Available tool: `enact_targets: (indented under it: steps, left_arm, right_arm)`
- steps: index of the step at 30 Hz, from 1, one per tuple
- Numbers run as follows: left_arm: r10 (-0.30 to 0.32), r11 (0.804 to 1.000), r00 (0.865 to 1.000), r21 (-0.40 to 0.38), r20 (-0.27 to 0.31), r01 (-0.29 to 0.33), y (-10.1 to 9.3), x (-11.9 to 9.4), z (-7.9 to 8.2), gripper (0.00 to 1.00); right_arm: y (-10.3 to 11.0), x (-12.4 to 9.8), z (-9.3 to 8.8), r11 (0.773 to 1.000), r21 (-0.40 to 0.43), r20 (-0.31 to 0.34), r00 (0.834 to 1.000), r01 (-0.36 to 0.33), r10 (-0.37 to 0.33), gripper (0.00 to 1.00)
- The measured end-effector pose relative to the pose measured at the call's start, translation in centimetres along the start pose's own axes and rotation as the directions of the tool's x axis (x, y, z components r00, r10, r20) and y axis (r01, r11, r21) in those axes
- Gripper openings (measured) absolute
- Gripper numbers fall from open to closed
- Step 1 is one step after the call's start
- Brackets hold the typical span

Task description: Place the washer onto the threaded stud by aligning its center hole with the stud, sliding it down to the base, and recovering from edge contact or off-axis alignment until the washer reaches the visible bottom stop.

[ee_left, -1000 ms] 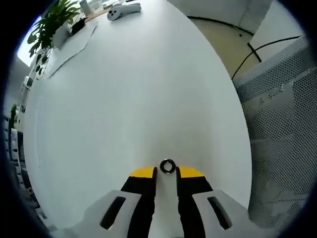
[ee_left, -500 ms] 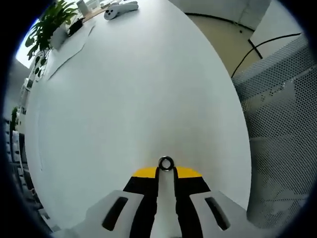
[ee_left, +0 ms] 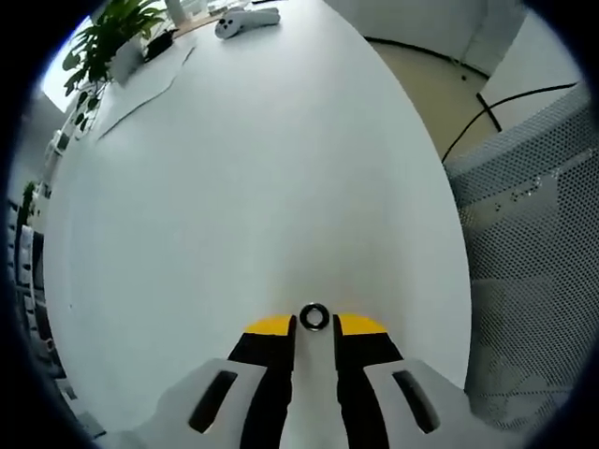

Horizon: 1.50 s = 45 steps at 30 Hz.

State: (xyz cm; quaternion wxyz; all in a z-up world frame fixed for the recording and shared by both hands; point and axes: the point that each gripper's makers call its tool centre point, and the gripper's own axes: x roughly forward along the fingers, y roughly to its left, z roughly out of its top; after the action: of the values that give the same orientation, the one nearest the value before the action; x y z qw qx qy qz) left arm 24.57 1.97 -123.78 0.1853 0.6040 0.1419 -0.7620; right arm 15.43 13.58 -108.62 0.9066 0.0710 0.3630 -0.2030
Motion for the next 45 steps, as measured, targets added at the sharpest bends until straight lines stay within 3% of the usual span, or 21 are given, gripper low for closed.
enact_targets:
  steps: [15, 24, 26, 32, 37, 39, 45]
  left_arm:
    - [0.001, 0.997, 1.0, 0.073, -0.025, 0.001, -0.6, 0.1, 0.2, 0.11]
    - [0.008, 0.995, 0.999, 0.102, -0.033, -0.005, -0.6, 0.3, 0.2, 0.09]
    - [0.026, 0.992, 1.0, 0.121, -0.005, -0.025, -0.6, 0.3, 0.5, 0.09]
    - [0.072, 0.989, 0.997, 0.131, -0.011, -0.069, -0.5, 0.1, 0.2, 0.08]
    - [0.075, 0.996, 0.997, 0.055, 0.031, -0.076, 0.1, -2.0, 0.5, 0.08]
    - [0.061, 0.998, 0.997, -0.015, 0.05, -0.06, 0.0, -3.2, 0.5, 0.08]
    - [0.047, 0.999, 0.998, -0.011, 0.037, -0.047, -0.7, -5.2, -1.1, 0.08]
  right_arm:
    - [0.5, 0.0, -0.8, 0.999, 0.037, -0.031, 0.999, 0.037, -0.036, 0.04]
    - [0.6, 0.0, -0.5, 0.998, 0.043, -0.011, 0.999, 0.039, -0.039, 0.04]
    - [0.6, 0.0, -0.5, 0.998, 0.043, -0.009, 0.999, 0.039, -0.038, 0.04]
    - [0.5, -0.1, -0.2, 0.998, 0.045, 0.003, 0.999, 0.039, -0.039, 0.04]
    - [0.5, 0.0, -0.1, 0.998, 0.043, 0.009, 0.999, 0.037, -0.037, 0.04]
    - [0.6, 0.0, 0.0, 0.999, 0.04, 0.013, 0.999, 0.036, -0.036, 0.04]
    - [0.6, 0.0, -0.1, 0.999, 0.034, 0.009, 0.999, 0.03, -0.031, 0.04]
